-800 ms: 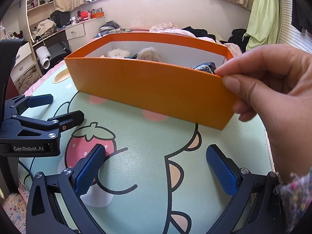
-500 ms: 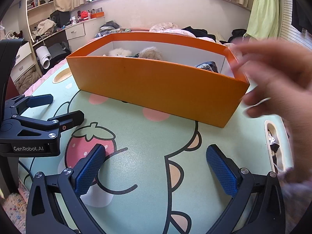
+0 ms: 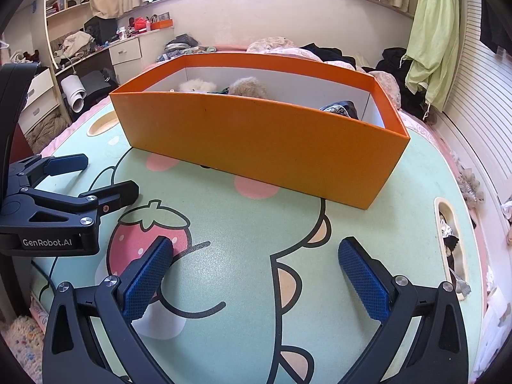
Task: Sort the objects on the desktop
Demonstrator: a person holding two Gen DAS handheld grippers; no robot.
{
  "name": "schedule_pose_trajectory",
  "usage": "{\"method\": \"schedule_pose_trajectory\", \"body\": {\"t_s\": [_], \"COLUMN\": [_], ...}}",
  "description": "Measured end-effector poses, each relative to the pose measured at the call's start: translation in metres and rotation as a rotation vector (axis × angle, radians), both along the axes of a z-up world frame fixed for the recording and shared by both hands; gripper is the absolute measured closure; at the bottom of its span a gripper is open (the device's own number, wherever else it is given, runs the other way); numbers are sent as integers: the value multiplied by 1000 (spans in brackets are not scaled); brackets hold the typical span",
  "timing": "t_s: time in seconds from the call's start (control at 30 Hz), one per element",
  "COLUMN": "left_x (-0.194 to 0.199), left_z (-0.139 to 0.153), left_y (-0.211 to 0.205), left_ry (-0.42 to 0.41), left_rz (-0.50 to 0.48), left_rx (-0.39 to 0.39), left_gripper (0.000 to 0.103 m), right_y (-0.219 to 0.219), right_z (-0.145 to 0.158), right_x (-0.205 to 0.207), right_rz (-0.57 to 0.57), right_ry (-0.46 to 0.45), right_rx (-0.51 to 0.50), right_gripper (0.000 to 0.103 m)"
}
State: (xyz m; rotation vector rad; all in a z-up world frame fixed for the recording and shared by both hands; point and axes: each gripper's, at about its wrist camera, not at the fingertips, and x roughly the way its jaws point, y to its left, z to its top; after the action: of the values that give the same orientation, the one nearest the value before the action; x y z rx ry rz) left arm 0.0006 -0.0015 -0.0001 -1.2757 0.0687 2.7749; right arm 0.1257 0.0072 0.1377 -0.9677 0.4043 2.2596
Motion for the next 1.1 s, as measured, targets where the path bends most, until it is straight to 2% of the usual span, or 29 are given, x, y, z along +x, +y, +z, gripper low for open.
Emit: {"method": "schedule_pose_trajectory", "body": {"t_s": [0.23, 0.3, 0.37, 0.43, 0.53, 0.63, 0.7, 0.77, 0.83, 0.9, 0.97, 1.1], "left_x": [-4, -11, -14, -11, -3, 0, 4, 2, 4, 12, 6, 5], "left_z": [-4, -1, 2, 3, 3, 3, 2, 4, 3, 4, 2, 2], "left_y": [7, 10, 16, 19, 23, 26, 24, 20, 13, 11, 7, 7], "left_ry": [-10, -60, -132, -200, -230, -256, -213, -200, -155, -133, -119, -119], "left_rz": [-28, -14, 1, 26, 88, 91, 68, 40, 3, 10, 12, -1], "left_rx": [4, 1, -10, -10, 7, -7, -19, 5, 2, -18, 39, 45], "left_gripper": [0, 0, 0, 0, 0, 0, 0, 0, 0, 0, 0, 0], "right_y": [-4, -6, -9, -5, 7, 0, -12, -20, -24, -22, -21, -22], "right_z": [0, 1, 3, 6, 8, 6, 6, -9, -12, -14, -15, -13], "right_x": [-2, -7, -10, -11, -8, -3, 0, 6, 6, 8, 7, 8], "right_rz": [0, 30, 62, -13, -147, -209, -212, -204, -213, -270, -316, -323], "right_ry": [11, -6, -57, -117, -218, -229, -213, -97, -97, -88, -79, -91], "right_rx": [24, 15, -49, -108, -224, -217, -186, -142, -134, -146, -152, -125], "right_gripper": [0, 0, 0, 0, 0, 0, 0, 0, 0, 0, 0, 0]}}
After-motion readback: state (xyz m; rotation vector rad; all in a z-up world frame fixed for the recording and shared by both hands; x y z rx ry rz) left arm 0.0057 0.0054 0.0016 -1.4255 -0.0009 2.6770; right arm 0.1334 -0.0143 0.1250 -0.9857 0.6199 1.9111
